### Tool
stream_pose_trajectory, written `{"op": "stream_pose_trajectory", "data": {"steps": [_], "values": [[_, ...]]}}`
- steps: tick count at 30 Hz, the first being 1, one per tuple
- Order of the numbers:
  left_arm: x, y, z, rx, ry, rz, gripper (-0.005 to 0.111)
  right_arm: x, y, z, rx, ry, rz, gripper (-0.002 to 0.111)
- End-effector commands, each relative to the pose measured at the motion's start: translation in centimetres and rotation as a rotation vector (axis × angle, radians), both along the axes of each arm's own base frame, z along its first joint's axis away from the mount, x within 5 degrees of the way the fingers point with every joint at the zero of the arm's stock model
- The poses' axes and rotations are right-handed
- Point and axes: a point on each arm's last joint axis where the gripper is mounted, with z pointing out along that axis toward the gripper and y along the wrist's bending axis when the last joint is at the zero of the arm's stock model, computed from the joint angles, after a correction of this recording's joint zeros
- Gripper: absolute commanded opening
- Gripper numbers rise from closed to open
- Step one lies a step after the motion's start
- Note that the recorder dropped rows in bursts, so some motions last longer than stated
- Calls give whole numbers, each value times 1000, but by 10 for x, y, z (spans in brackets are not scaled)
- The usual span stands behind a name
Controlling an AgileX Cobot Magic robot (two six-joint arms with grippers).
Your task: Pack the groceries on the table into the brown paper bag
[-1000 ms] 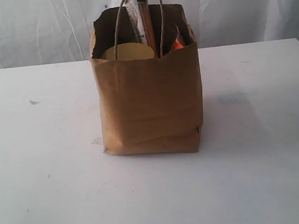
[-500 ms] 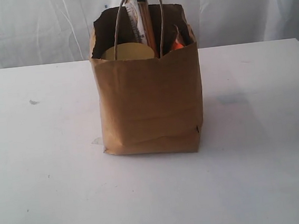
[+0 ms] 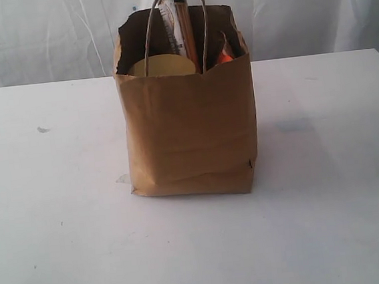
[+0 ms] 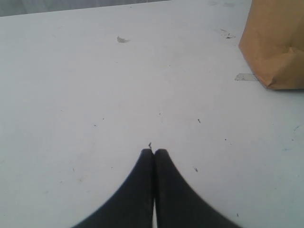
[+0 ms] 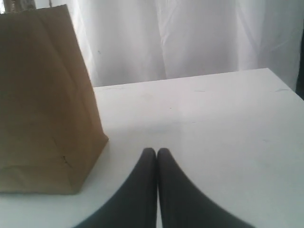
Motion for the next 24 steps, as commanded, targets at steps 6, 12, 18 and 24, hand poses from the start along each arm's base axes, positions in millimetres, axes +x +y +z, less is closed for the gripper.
{"op": "stream_pose_trajectory", "data": {"steps": [6, 12, 18, 24], "values": [[0, 0, -1, 2, 0, 1, 0, 0, -4, 0, -3, -11, -64, 0], [0, 0, -1, 2, 0, 1, 0, 0, -4, 0, -1, -11, -64, 0], [0, 0, -1, 2, 0, 1, 0, 0, -4, 0, -1, -11, -64, 0], [0, 0, -1, 2, 0, 1, 0, 0, -4, 0, 12, -10, -65, 0]]}}
